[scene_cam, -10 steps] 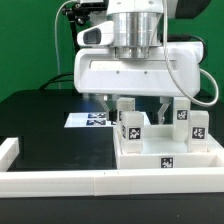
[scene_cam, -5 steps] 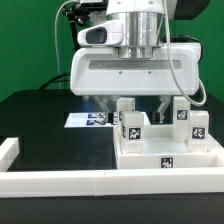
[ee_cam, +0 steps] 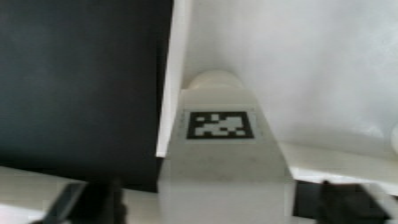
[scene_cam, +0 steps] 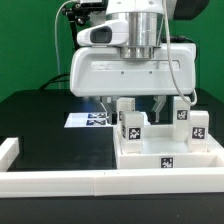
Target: Assemble square table
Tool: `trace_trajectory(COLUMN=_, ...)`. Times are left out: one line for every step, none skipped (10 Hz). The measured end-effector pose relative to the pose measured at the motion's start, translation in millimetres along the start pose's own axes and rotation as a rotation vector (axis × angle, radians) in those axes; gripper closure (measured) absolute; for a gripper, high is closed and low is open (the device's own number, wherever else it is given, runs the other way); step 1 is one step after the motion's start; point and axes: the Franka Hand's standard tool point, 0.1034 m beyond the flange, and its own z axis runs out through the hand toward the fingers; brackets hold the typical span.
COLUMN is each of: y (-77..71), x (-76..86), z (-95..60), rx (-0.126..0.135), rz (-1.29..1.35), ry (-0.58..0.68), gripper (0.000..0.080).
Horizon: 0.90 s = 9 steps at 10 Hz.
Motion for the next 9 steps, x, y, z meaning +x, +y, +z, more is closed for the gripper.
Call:
trace_trajectory(y=0.0, x=0.0, z=0.0, rx=0.0, rz=0.018, ry=0.0, gripper=0.0347)
trace_trajectory(y=-0.1, x=0.0, z=0.0, rx=0.0, rz=0.017, ry=0.0, gripper=0.051)
trace_trajectory(y=-0.1, x=0.0, z=0.0, rx=0.0, rz=0.027, ry=0.0, gripper=0.0509)
trace_trajectory(y=-0.2, x=0.0, z=0.0, rx=0.001, rz=0.092, ry=0.0, gripper=0.0509)
trace_trajectory(y=-0.3, x=0.0, z=0.0, rx=0.001, rz=0.145, ry=0.0, gripper=0.0509)
trace_trajectory(y=-0.5, x=0.1, z=0.0, rx=0.002, rz=0.214, ry=0.0, gripper=0.0509)
trace_trajectory(y=-0.7, x=-0.2, z=0.2, rx=0.004, rz=0.28, ry=0.0, gripper=0.0509)
trace_trajectory(y=0.1, x=-1.4, z=0.9, rx=0.011, rz=0.411, ry=0.003, gripper=0.0509)
trace_trajectory(y=1.3, x=-2.0, z=1.2, rx=0.02, rz=0.529, ry=0.007, gripper=0.0508)
